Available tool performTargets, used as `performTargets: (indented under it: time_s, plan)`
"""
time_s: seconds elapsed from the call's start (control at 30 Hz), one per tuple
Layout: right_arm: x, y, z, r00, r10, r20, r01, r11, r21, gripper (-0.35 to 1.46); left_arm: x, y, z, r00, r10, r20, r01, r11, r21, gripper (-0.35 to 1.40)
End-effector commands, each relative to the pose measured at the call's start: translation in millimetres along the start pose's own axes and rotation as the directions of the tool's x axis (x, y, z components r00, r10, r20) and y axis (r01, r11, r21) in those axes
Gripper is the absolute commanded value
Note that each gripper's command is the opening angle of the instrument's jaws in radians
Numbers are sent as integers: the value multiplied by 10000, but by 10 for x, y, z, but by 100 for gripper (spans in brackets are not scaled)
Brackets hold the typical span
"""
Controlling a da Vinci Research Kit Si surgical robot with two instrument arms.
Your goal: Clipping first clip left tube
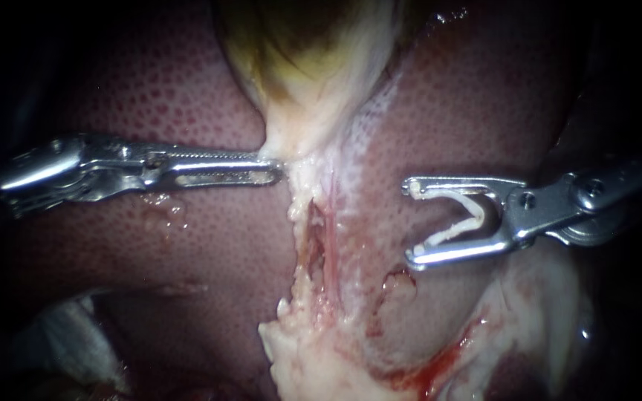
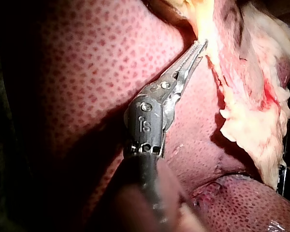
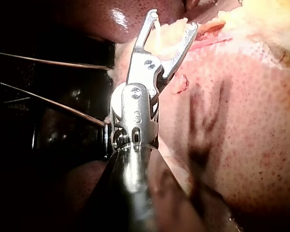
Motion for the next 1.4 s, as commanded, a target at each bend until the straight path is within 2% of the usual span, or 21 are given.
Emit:
performTargets:
  time_s: [0.03, 0.17, 0.27, 0.33, 0.5, 0.57, 0.63, 0.77, 0.97, 1.1, 1.33, 1.4]
  plan:
    - [-1, 0, 1, 10000, -1, 4, 1, 10000, -5, 48, 0, 0, -1, 10000, -2, 3, 2, 10000, -4, -35]
    - [-2, 0, 1, 10000, -2, 4, 2, 10000, -6, 48, 6, 0, -14, 10000, -32, 15, 32, 10000, -64, -35]
    - [-2, 0, 1, 10000, -2, 4, 2, 10000, -7, 48, 14, 1, -34, 10000, -84, 11, 84, 10000, -9, -35]
    - [-2, 0, 1, 10000, -2, 4, 2, 10000, -8, 48, 22, 3, -52, 9998, -136, -144, 136, 9999, 51, -35]
    - [-3, 0, 1, 10000, -6, 5, 6, 10000, -10, 48, 47, 12, -95, 9966, -375, -740, 385, 9992, 117, -35]
    - [-3, 0, 2, 10000, -7, 6, 7, 10000, -11, 48, 60, 19, -112, 9948, -300, -969, 317, 9994, 161, -35]
    - [-3, 0, 2, 10000, -7, 6, 7, 10000, -11, 48, 67, 24, -121, 9939, -231, -1078, 250, 9995, 168, -35]
    - [-3, 0, 2, 10000, -8, 6, 8, 10000, -13, 48, 72, 33, -125, 9926, -206, -1195, 230, 9996, 191, -35]
    - [-9, 1, 9, 10000, -42, 13, 42, 10000, -48, 48, 69, 34, -122, 9926, -189, -1200, 217, 9995, 216, -35]
    - [-27, 4, 31, 9999, -138, -10, 138, 9999, 69, 48, 69, 34, -121, 9926, -190, -1202, 218, 9995, 225, -35]
    - [-78, 11, 97, 9990, 440, 86, -442, 9987, 266, 48, 68, 36, -118, 9925, -177, -1208, 210, 9994, 258, -35]
    - [-88, 13, 110, 9987, 501, 122, -504, 9983, 297, 48, 68, 36, -118, 9925, -178, -1209, 211, 9994, 262, -35]
